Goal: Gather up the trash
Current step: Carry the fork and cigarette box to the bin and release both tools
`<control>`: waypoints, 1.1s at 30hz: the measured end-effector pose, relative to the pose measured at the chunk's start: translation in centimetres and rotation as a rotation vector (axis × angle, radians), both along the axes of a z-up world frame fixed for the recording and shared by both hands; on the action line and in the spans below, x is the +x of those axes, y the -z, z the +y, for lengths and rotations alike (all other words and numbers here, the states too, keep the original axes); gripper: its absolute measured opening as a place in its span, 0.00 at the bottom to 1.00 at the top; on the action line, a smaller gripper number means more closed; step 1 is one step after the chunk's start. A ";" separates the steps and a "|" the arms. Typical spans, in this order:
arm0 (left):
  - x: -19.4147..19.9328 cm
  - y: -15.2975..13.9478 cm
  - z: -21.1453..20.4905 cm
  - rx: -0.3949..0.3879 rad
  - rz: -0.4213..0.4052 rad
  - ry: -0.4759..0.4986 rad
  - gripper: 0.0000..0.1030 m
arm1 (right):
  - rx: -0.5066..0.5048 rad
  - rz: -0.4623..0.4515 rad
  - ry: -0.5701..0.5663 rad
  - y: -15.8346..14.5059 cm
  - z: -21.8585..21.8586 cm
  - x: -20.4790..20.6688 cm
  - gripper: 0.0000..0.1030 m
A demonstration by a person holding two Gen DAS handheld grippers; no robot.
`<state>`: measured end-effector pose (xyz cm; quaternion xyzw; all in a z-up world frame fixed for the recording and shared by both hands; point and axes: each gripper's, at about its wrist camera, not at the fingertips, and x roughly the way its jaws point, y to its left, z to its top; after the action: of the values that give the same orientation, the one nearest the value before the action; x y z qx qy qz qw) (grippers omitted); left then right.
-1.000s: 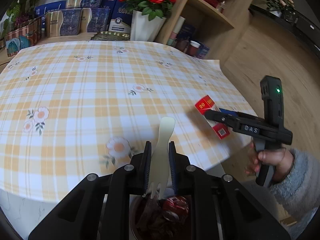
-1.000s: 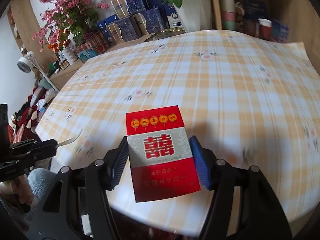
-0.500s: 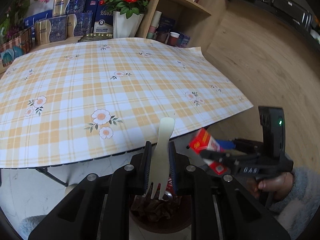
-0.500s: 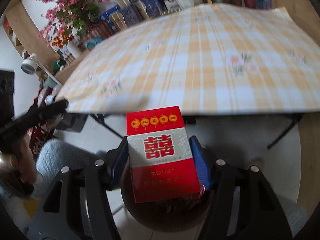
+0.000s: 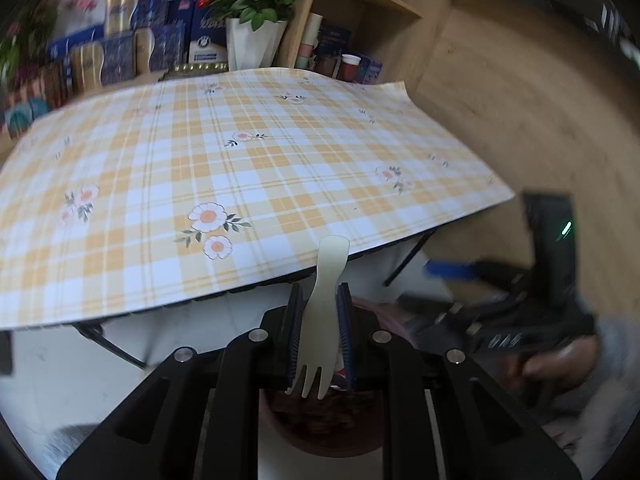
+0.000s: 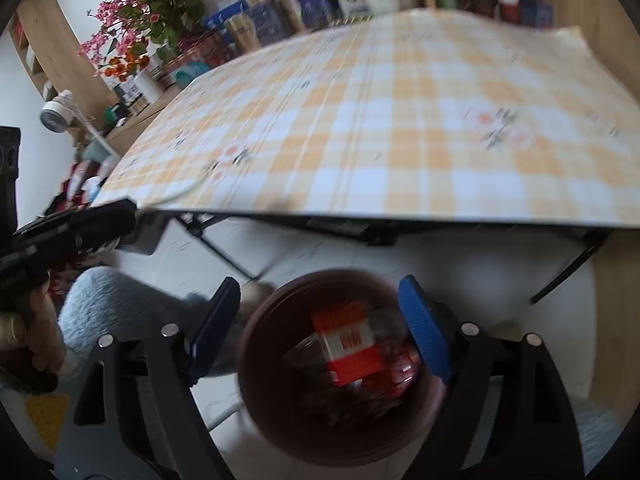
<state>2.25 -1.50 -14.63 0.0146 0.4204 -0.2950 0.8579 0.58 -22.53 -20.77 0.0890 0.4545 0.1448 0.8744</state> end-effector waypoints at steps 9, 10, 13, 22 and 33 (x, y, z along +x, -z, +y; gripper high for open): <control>-0.2 3.6 -1.3 -0.025 0.002 0.075 0.17 | -0.028 -0.066 0.137 -1.8 -4.2 -0.6 0.92; -0.2 4.1 -1.4 -0.028 0.010 0.079 0.17 | -0.030 -0.067 0.144 -1.8 -4.5 -0.7 0.92; -0.4 5.8 -1.7 -0.025 0.045 0.096 0.17 | -0.028 -0.072 0.171 -2.0 -5.1 -1.2 0.93; -1.0 10.0 -3.9 0.074 0.124 0.170 0.36 | -0.049 -0.035 0.186 -0.1 -4.2 -1.6 0.94; 0.6 9.2 -0.9 0.024 0.085 -0.014 0.87 | -0.119 -0.019 0.117 0.7 -2.1 -1.8 0.94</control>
<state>2.90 -2.40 -23.85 0.0093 0.4598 -0.2842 0.8412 -1.20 -24.67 -21.50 0.0621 0.4481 0.0671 0.8893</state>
